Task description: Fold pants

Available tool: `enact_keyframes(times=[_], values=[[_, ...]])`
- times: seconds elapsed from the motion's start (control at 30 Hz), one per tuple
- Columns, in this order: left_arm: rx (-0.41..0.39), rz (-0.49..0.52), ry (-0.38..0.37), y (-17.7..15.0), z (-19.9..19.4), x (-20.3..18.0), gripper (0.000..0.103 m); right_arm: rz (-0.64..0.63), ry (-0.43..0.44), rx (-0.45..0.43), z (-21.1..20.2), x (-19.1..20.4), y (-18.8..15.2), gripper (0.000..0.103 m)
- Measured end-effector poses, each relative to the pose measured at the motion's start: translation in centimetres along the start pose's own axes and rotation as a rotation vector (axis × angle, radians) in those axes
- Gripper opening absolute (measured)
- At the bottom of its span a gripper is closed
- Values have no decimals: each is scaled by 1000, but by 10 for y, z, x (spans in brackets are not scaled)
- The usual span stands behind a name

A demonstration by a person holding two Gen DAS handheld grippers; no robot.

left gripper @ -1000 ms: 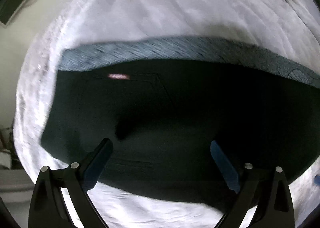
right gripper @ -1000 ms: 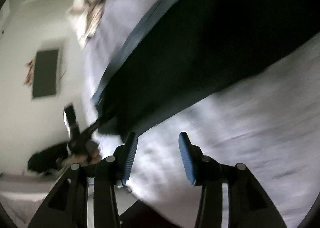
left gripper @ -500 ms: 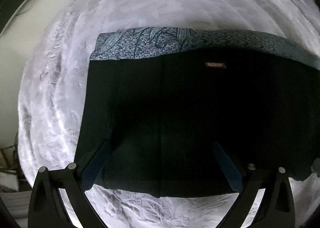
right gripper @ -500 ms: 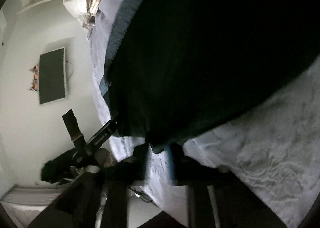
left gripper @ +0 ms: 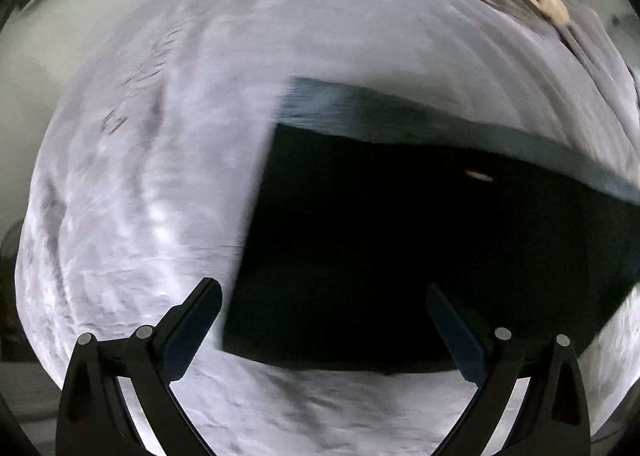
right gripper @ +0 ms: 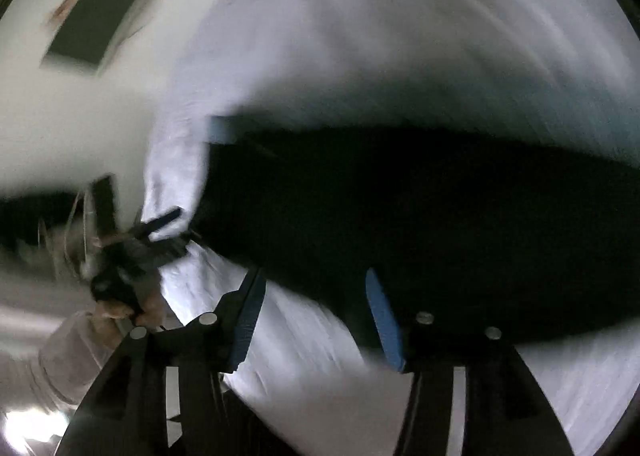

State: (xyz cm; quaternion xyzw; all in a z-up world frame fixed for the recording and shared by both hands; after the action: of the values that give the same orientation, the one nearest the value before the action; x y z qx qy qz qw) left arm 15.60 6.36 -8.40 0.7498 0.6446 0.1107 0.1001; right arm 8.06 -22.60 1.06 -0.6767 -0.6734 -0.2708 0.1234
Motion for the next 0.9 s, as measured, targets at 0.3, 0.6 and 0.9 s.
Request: enact_keyframes(times=[0.3, 0.6, 0.9], values=[[42, 7, -150, -3, 24, 28, 74, -531, -164, 169, 153, 128, 125, 57], [2, -28, -244, -15, 16, 36, 67, -551, -171, 239, 171, 152, 135, 5], [-26, -92, -160, -39, -1, 35, 67, -467, -265, 241, 218, 139, 142, 8]])
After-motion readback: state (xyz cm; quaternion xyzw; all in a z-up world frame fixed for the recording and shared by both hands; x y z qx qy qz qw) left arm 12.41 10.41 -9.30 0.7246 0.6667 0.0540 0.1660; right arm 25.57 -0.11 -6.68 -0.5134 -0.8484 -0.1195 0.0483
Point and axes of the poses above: each gripper's, at about its wrist camera, not at the fingertips, and z roughly the way its jaws point, x to its left, y to its top, the point moved 2 cm from there along z, roughly the way its jaws point, and after that the axes turned 3 degrees about z, right-handed, at the moved point
